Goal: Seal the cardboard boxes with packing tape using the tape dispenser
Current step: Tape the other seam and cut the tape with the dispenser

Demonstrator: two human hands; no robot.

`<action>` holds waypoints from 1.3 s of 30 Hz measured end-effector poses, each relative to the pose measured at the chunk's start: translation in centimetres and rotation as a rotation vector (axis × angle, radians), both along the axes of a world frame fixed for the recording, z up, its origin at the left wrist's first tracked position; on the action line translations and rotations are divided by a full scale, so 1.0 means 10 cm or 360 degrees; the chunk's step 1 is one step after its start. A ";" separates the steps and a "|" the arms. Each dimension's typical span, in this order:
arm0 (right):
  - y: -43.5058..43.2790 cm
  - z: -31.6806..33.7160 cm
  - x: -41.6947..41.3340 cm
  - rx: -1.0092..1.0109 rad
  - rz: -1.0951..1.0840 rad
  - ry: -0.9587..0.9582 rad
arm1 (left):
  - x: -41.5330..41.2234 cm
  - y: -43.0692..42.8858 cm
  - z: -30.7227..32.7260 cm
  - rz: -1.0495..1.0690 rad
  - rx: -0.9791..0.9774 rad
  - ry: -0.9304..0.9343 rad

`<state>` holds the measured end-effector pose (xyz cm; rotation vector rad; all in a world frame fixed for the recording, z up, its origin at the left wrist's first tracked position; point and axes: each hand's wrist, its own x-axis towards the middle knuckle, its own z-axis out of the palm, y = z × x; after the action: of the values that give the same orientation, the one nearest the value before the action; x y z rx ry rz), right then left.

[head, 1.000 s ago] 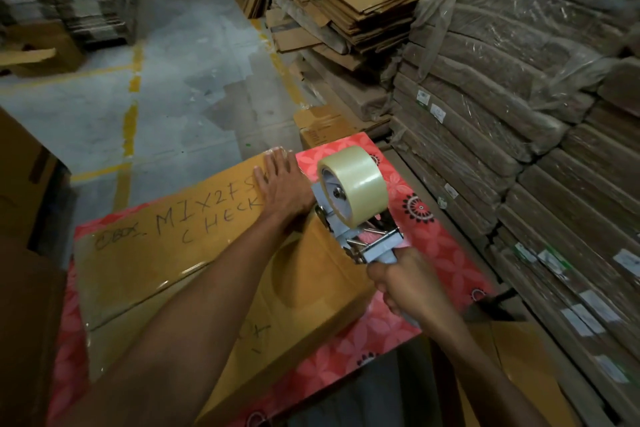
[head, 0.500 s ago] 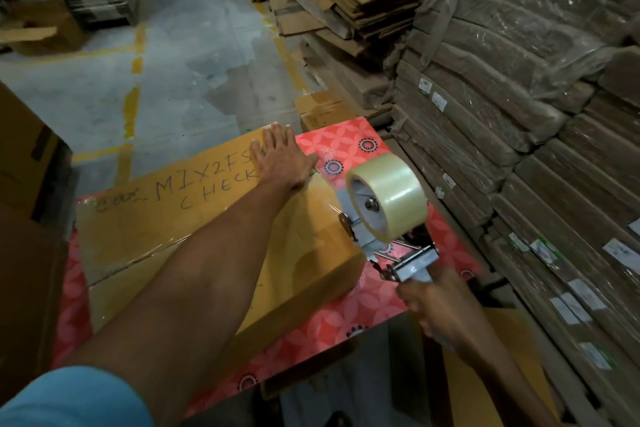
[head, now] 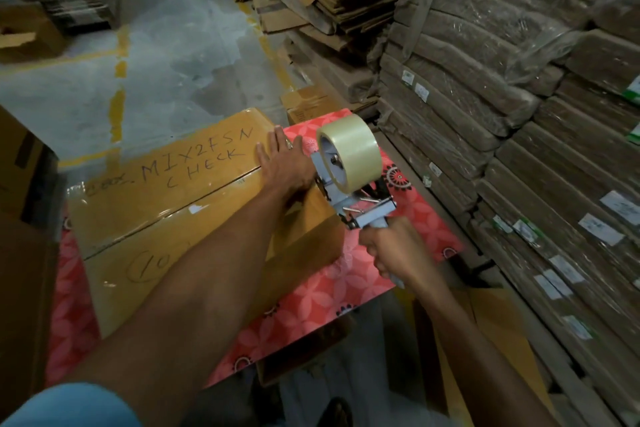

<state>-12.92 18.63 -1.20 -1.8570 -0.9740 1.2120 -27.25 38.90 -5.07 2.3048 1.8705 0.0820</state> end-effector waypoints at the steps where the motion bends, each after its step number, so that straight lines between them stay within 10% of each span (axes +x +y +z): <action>1: 0.06 0.02 -0.01 0.0010 -0.0005 0.0003 | -0.01 0.06 0.01 0.0000 -0.0010 0.0017; 20: -0.50 -0.38 0.14 -0.0110 -0.0108 0.0019 | -0.06 0.16 -0.02 -0.0034 0.0103 -0.0042; 26: -0.42 -0.58 0.03 -0.0194 -0.0214 0.0346 | -0.08 -0.09 0.04 -0.0967 0.0232 -0.0473; 31: -0.55 -0.92 0.05 -0.0397 -0.0505 0.0816 | -0.14 -0.20 -0.02 -0.1165 0.0098 -0.0093; 39: -0.16 -1.19 0.42 -0.0245 -0.0523 -0.0236 | -0.06 -0.46 -0.06 -0.1100 0.0090 0.0053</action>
<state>-8.69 16.98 -13.14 -2.1530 -0.6303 0.9840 -27.89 34.26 -5.66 2.8556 0.9968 0.0049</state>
